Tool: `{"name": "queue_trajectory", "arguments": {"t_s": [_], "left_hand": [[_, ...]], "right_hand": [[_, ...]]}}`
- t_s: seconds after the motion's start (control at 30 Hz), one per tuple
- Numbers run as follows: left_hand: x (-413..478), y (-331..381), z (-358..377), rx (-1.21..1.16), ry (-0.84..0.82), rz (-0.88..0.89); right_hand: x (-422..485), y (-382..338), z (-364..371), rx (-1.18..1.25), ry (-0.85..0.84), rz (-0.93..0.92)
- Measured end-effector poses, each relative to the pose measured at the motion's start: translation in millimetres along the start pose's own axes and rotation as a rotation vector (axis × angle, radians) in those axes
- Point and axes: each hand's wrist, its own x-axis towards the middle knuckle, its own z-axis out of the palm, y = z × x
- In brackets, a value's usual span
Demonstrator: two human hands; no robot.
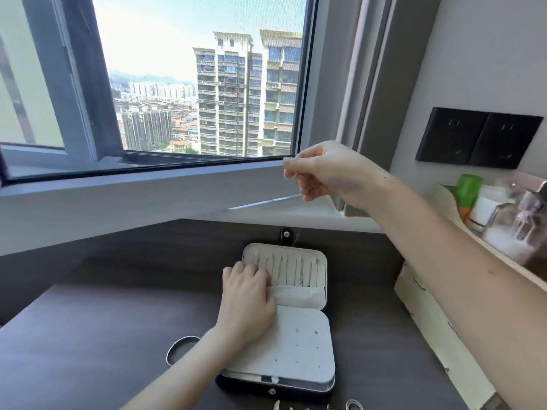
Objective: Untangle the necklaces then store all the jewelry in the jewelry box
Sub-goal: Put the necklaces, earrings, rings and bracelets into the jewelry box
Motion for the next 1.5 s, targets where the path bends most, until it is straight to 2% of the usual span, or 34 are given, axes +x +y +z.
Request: {"name": "queue_trajectory", "arguments": {"t_s": [0.33, 0.63, 0.9, 1.07, 1.33, 1.5], "left_hand": [[3.2, -2.6, -2.7, -0.243, 0.117, -0.204], [3.1, -1.8, -4.5, -0.250, 0.148, -0.207], [0.7, 1.7, -11.0, -0.219, 0.189, -0.182], [0.1, 2.3, -11.5, -0.216, 0.199, -0.170], [-0.1, 3.5, -12.1, -0.245, 0.221, -0.175], [-0.5, 3.1, -11.1, -0.265, 0.219, -0.190]], "right_hand": [[22.3, 12.9, 21.0, -0.057, -0.040, 0.015], [25.1, 30.2, 39.4, -0.169, -0.105, 0.083], [16.6, 50.5, 60.8, -0.400, -0.203, 0.124], [13.6, 62.7, 72.9, -0.498, -0.100, 0.088], [2.5, 87.9, 99.5, -0.873, 0.230, -0.064], [0.8, 101.1, 114.5, -1.067, 0.316, -0.103]]}}
